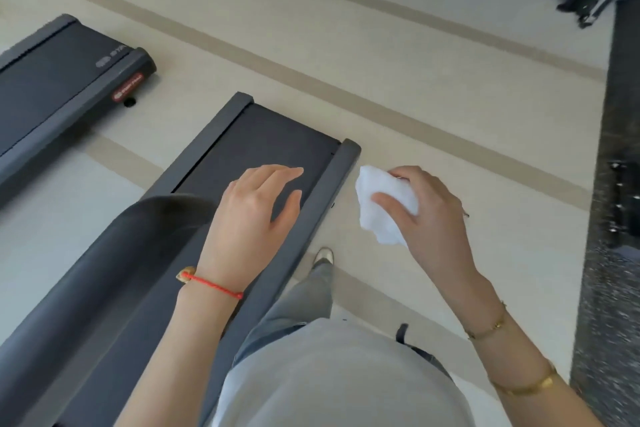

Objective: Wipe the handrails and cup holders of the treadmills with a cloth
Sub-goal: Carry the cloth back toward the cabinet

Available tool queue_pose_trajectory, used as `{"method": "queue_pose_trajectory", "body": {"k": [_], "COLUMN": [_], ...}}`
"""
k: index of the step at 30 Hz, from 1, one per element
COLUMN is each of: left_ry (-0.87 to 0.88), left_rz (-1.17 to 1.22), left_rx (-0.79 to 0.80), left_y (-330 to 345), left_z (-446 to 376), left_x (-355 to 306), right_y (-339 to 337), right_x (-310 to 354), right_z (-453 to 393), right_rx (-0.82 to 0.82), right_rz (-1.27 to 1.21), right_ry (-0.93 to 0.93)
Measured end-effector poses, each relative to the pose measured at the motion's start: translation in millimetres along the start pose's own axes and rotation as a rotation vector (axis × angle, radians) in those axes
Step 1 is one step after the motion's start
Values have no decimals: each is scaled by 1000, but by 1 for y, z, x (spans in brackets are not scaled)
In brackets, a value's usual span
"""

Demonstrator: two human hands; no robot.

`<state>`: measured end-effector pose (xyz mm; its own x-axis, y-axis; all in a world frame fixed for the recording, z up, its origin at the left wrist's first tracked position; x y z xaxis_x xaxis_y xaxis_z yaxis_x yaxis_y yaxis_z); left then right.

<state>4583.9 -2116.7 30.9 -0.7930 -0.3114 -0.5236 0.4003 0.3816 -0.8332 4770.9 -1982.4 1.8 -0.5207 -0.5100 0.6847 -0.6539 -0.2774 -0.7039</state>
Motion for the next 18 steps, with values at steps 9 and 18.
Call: {"method": "queue_pose_trajectory", "body": {"k": [9, 18], "left_ry": [89, 59], "left_rz": [48, 115], "left_rx": [111, 82], "left_y": [55, 91], "left_z": [-103, -263], "left_x": [-7, -13], "right_y": [-11, -33], "right_x": [-61, -111], "right_z": [-52, -197], "right_rx": [-74, -123], "right_rz": [56, 94], "right_ry": [187, 221]}}
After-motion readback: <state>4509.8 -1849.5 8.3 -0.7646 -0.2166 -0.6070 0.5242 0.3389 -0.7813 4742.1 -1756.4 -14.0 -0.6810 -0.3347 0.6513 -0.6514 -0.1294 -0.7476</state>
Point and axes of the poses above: each hand's wrist, its own z-axis away from the middle knuckle, its own y-axis out of the palm, x = y × z, the point moved 6 cm from there along -z, towards the middle knuckle, and after that the axes turned 4 degrees about -y, right-handed, at the moved point
